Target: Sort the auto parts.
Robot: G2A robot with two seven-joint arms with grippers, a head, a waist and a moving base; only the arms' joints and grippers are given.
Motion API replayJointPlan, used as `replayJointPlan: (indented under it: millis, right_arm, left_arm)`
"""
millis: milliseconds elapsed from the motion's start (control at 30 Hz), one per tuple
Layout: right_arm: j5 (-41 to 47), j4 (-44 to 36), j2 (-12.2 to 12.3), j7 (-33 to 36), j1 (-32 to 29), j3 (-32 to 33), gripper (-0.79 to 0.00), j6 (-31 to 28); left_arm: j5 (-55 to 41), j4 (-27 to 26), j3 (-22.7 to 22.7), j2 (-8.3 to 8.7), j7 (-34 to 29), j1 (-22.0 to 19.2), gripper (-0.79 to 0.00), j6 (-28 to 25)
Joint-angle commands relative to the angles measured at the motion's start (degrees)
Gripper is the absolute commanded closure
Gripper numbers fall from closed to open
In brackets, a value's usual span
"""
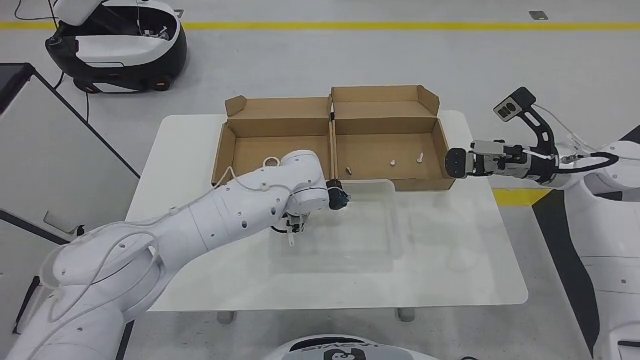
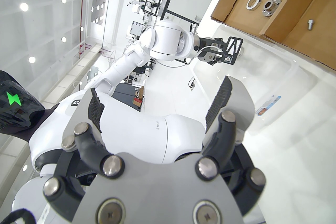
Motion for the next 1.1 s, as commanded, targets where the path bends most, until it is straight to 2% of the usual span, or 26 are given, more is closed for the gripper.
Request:
replayJointPlan:
  millis: [0, 333, 633, 767, 933, 1067]
  right_arm:
    - [0.0, 0.0, 0.0, 0.0, 0.0, 0.0, -0.785, 0.0]
    - [0.0, 0.0, 0.0, 0.0, 0.0, 0.0, -0.785, 0.0]
    - [0.0, 0.0, 0.0, 0.0, 0.0, 0.0, -0.785, 0.0]
    - [0.0, 0.0, 0.0, 0.0, 0.0, 0.0, -0.785, 0.0]
    - [0.0, 0.0, 0.0, 0.0, 0.0, 0.0, -0.785, 0.0]
    - [0.0, 0.0, 0.0, 0.0, 0.0, 0.0, -0.785, 0.0]
  left_arm:
    - [-0.4, -0.2, 0.0, -0.05, 0.0, -0.1, -0.265, 0.0]
    - [-2.1, -1.5, 0.0, 0.23, 0.0, -0.8, -0.259, 0.0]
    - [1.1, -2.4, 0.0, 0.88, 0.0, -1.0, -0.222, 0.0]
    - [3.2, -3.4, 0.0, 1.14, 0.0, -0.5, -0.157, 0.0]
    - [4.4, -5.1, 0.0, 1.51, 0.0, -0.5, -0.012, 0.0]
    - [6.3, -5.8, 0.0, 1.94, 1.1, -0.3, 0.0, -1.1]
